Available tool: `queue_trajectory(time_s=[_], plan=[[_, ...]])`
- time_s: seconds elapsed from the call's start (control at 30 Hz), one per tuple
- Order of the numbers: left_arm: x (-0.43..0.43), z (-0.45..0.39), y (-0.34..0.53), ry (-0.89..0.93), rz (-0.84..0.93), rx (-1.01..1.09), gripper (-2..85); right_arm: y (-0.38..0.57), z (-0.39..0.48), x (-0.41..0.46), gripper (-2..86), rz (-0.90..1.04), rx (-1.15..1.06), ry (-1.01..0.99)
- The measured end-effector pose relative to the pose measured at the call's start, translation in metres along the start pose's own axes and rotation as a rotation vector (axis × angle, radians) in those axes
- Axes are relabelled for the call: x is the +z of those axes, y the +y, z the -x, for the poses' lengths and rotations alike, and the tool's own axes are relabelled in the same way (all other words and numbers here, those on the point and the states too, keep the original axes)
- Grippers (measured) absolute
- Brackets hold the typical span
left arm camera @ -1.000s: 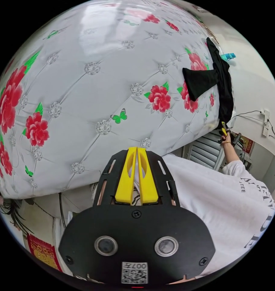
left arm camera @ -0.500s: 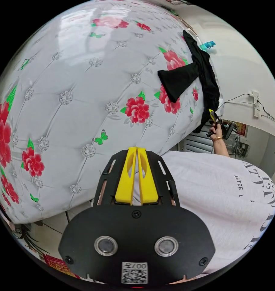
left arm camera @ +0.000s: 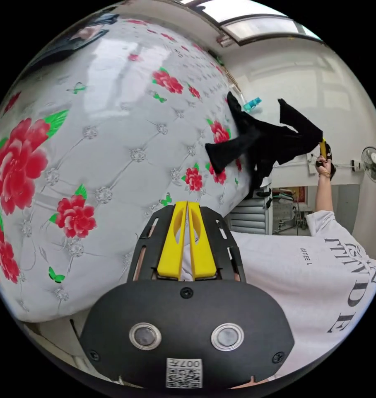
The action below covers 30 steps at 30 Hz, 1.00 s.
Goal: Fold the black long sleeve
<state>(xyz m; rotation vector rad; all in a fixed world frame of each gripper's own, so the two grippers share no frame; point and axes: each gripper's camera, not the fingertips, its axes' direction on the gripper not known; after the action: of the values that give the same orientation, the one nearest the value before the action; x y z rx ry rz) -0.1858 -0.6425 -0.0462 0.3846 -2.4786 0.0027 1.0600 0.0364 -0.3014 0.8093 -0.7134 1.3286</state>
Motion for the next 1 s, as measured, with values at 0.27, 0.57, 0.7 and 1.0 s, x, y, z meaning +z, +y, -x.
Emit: queue_trajectory(time_s=[0.27, 0.57, 0.7, 1.0], plan=[[-0.052, 0.06, 0.066, 0.026, -0.138, -0.088, -1.0, -0.07, 0.109, -0.05, -0.1, -0.284, -0.165, -0.208], [-0.063, 0.091, 0.106, 0.038, -0.216, -0.157, -1.0, -0.047, 0.046, 0.035, -0.1, -0.029, 0.092, -0.088], [-0.063, 0.082, 0.115, 0.029, -0.279, -0.193, -1.0, -0.084, 0.034, 0.034, -0.1, -0.057, 0.108, -0.077], [-0.041, 0.04, 0.113, 0.024, -0.33, -0.235, -1.0, -0.218, 0.107, -0.1, -0.1, -0.609, -0.238, -0.239]])
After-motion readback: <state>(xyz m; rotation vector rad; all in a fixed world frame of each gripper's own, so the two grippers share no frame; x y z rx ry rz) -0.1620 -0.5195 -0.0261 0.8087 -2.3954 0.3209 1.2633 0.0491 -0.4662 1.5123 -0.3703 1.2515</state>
